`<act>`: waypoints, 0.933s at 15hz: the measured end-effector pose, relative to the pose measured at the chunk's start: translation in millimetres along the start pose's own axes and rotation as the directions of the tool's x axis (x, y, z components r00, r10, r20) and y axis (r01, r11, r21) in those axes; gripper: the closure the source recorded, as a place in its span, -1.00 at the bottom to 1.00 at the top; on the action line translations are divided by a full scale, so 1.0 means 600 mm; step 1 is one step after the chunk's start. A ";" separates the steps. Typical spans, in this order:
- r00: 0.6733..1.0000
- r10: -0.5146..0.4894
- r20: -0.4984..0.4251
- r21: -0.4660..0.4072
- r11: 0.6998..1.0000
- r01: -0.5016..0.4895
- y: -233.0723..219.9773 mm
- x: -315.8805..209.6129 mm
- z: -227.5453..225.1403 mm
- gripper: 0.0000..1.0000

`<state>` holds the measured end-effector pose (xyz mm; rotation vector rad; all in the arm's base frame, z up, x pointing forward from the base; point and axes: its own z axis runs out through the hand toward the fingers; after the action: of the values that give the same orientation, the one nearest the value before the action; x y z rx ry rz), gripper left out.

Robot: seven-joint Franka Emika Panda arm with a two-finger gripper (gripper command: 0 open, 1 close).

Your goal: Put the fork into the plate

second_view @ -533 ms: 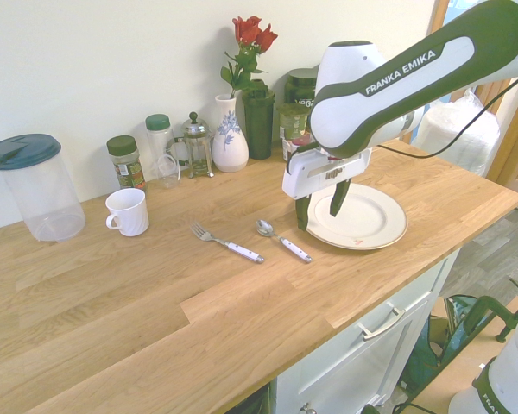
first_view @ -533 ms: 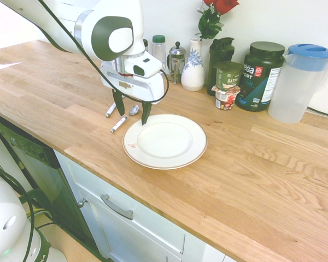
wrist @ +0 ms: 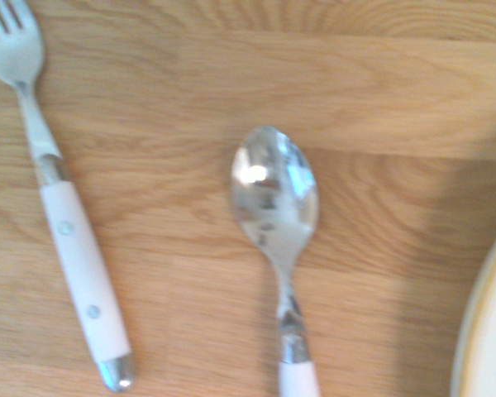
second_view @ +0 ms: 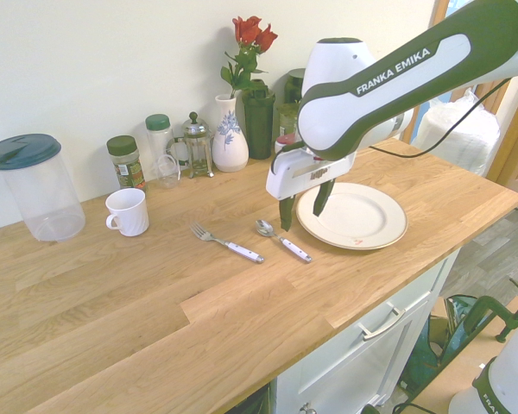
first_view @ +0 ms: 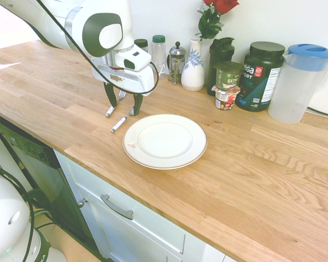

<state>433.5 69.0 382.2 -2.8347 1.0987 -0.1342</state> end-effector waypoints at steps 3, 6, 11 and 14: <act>0.998 -0.051 0.031 0.019 0.999 0.050 -0.058 -0.030 0.050 -1.00; 0.993 -0.104 0.048 0.029 0.994 0.102 -0.107 -0.051 0.089 -1.00; 0.986 -0.160 0.043 0.047 0.986 0.158 -0.152 -0.066 0.090 1.00; 0.981 -0.190 0.034 0.029 0.982 0.189 -0.155 -0.067 0.098 1.00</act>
<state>472.8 167.9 333.5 -2.9015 0.8119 -0.1088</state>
